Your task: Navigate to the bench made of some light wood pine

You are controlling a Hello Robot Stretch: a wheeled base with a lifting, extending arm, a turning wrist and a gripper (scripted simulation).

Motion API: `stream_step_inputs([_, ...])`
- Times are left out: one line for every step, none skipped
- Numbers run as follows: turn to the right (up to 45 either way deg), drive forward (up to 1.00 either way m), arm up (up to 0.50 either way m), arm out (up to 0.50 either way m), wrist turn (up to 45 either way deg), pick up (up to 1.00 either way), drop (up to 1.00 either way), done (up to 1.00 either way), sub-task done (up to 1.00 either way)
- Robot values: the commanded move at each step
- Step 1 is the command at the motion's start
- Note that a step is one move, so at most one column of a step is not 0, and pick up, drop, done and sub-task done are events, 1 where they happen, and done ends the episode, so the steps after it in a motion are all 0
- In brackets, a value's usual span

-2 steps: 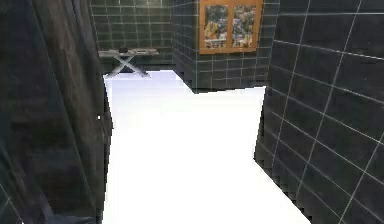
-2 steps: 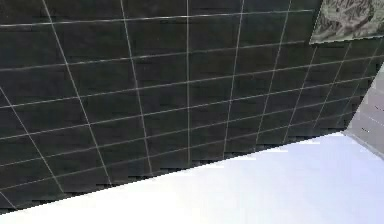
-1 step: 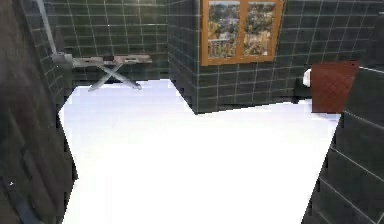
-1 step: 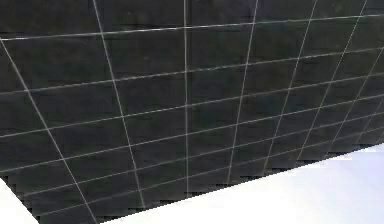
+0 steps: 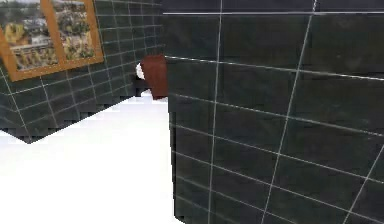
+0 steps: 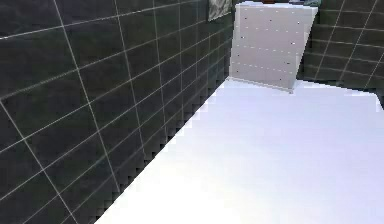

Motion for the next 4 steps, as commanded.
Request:
stream_step_inputs([18.0, 0.00, 0.00, 0.00, 0.0, 0.00, 0.00, 0.00, 0.00])
stream_step_inputs([0.0, 0.05, 0.00, 0.00, 0.0, 0.00, 0.00, 0.00, 0.00])
stream_step_inputs([-45.0, 0.00, 0.00, 0.00, 0.0, 0.00, 0.00, 0.00, 0.00])
stream_step_inputs([-36.0, 0.00, 0.00, 0.00, 0.0, 0.00, 0.00, 0.00, 0.00])
